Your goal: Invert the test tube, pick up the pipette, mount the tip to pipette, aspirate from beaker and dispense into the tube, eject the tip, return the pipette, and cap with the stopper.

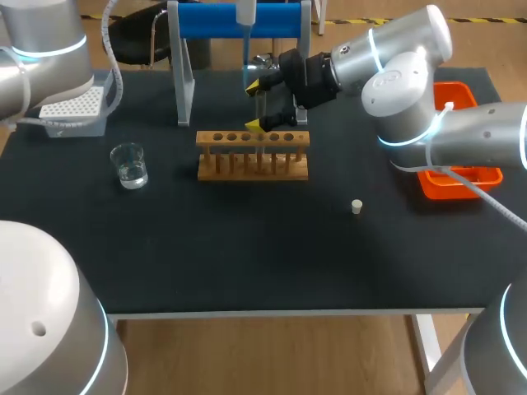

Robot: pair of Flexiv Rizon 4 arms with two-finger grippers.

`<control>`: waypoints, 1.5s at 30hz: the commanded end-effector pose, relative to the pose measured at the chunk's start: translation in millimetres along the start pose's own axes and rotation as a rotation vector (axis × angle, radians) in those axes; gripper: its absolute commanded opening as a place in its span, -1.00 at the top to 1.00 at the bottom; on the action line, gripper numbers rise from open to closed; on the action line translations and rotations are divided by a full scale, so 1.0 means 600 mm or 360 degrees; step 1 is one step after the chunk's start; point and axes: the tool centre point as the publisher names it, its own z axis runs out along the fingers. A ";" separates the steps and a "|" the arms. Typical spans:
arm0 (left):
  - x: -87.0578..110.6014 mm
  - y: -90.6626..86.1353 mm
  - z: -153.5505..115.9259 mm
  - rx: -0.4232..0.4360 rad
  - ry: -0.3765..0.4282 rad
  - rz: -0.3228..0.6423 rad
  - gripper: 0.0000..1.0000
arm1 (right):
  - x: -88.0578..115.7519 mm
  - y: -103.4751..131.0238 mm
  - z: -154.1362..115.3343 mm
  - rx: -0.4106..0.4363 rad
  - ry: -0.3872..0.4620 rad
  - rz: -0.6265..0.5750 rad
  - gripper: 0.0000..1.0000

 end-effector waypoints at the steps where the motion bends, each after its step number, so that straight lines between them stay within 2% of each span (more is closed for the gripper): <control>1: -0.005 -0.001 0.004 0.0000 0.0015 0.0000 1.00 | -0.001 0.000 -0.001 0.0002 0.0005 0.0000 -1.00; 28: -0.020 0.004 0.038 0.0027 0.0093 -0.0017 1.00 | -0.001 0.000 -0.001 0.0002 0.0005 0.0000 -1.00; 45: -0.027 0.019 0.035 0.0045 0.0090 -0.0048 1.00 | -0.001 0.000 -0.001 0.0002 0.0005 0.0000 -1.00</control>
